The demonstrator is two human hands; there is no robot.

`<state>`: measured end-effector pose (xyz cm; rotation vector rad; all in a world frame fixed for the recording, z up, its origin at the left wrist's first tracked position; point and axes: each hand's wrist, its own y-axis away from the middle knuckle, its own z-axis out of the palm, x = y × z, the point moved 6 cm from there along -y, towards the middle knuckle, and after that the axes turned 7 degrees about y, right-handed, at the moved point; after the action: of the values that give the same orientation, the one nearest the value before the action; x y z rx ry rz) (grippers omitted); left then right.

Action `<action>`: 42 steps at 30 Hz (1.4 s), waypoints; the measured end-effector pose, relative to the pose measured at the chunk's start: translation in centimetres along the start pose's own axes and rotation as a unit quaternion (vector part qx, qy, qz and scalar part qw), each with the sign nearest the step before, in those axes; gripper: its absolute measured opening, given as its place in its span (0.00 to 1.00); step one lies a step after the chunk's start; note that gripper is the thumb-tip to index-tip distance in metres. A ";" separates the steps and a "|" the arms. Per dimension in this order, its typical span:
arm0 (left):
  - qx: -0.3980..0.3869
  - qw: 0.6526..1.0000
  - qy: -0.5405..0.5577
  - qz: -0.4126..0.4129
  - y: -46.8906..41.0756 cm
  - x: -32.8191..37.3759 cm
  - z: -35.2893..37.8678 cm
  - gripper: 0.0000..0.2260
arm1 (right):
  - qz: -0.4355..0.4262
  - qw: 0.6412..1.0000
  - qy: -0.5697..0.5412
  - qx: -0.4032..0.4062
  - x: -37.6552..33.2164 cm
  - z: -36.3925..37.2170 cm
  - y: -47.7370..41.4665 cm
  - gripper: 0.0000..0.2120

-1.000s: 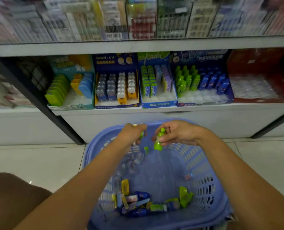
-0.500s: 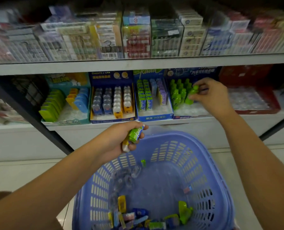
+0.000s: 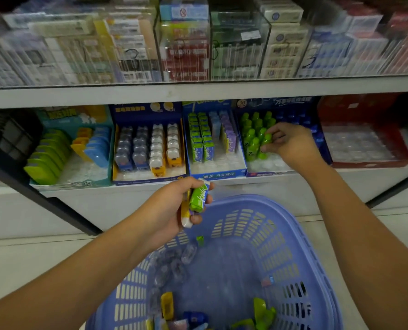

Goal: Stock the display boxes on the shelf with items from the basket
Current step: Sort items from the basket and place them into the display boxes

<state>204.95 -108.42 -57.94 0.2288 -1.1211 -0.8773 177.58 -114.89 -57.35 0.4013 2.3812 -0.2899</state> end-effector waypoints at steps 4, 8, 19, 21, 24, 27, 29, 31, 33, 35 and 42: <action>-0.017 0.999 0.034 -0.012 0.0 0.1 -0.2 0.12 | -0.003 1.000 0.020 0.014 -0.1 0.5 0.3 0.17; -0.032 0.998 0.043 -0.011 0.4 0.4 0.1 0.12 | -0.003 0.997 0.082 0.006 -0.8 0.3 0.9 0.19; 0.030 0.993 -0.055 0.101 1.1 1.5 -2.0 0.08 | 0.020 0.961 -0.182 -0.209 -10.2 3.5 9.4 0.17; 0.036 0.992 -0.035 0.114 1.2 2.0 -2.2 0.06 | -0.008 0.924 -0.221 -0.311 -12.0 5.2 11.2 0.24; 0.053 0.992 -0.019 0.112 1.2 2.6 -2.8 0.08 | -0.128 0.933 -0.174 -0.288 -14.0 6.3 12.2 0.26; 0.077 0.992 -0.007 0.100 1.2 3.0 -3.6 0.06 | -0.259 0.950 -0.074 -0.157 -15.5 6.1 12.4 0.21; 0.083 0.993 0.006 0.078 1.3 3.0 -3.8 0.08 | -0.313 0.946 -0.028 -0.077 -16.0 5.7 12.5 0.13; 0.072 0.995 0.023 0.062 1.3 3.1 -3.6 0.10 | -0.343 0.938 -0.034 -0.035 -16.3 5.4 12.4 0.07; 0.059 0.996 0.035 0.048 1.3 3.2 -3.4 0.12 | -0.329 0.941 -0.078 -0.016 -16.1 5.0 11.8 0.06; 0.063 0.996 0.060 0.029 1.3 3.2 -3.5 0.15 | -0.249 0.960 -0.127 0.006 -14.8 4.3 10.3 0.10; 0.076 0.985 0.155 -0.003 1.3 2.9 -3.6 0.19 | -0.171 0.981 -0.076 0.046 -11.0 5.4 6.5 0.08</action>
<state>209.09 -110.56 -56.89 0.4793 -0.8968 -0.7319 191.05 -112.80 -54.59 0.0069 2.2833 -0.5693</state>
